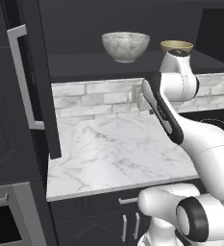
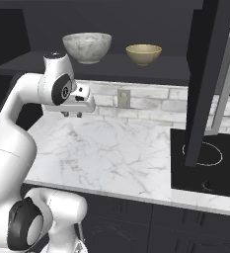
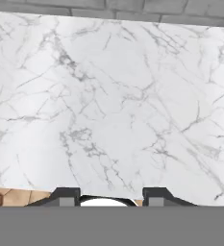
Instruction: Take the smaller bowl and place it next to the appetizer plate on the dining counter , and place the larger bowl next to the plate with cooked food.
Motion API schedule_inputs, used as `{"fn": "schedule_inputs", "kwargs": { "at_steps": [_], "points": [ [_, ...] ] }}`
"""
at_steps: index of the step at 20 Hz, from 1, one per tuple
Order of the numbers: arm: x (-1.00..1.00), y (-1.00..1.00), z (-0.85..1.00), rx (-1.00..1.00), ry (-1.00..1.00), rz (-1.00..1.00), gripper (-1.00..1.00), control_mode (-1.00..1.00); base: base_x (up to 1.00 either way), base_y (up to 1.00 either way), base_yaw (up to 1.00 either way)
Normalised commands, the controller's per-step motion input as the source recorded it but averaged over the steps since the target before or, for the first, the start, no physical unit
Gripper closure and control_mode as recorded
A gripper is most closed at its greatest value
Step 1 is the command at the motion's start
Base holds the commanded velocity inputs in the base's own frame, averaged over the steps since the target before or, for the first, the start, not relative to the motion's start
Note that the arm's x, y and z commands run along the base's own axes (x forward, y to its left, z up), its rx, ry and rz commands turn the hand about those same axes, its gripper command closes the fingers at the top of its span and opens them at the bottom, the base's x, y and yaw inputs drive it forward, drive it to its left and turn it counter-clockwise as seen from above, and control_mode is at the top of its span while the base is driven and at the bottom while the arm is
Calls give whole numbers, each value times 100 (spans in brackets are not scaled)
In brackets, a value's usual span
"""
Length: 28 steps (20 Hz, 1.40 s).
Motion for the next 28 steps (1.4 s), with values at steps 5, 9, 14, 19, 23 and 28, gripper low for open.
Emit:
{"fn": "schedule_inputs", "kwargs": {
  "at_steps": [5, 9, 14, 19, 23, 28],
  "points": [
    [-37, 0, 3, 0, -9, 0, -100, -100, 0, 0, 0],
    [-56, -1, 33, 0, -33, -2, -100, -100, 0, 0, 0],
    [-35, 0, 75, 4, -49, -12, -100, -100, 0, 0, 0],
    [-16, 6, 74, 2, -47, -20, -100, -100, 0, 0, 0],
    [-16, 4, 59, 7, -38, -24, -100, -100, 0, 0, 0],
    [-34, 0, 64, 19, -30, -14, -100, -100, 0, 0, 0]
  ]
}}
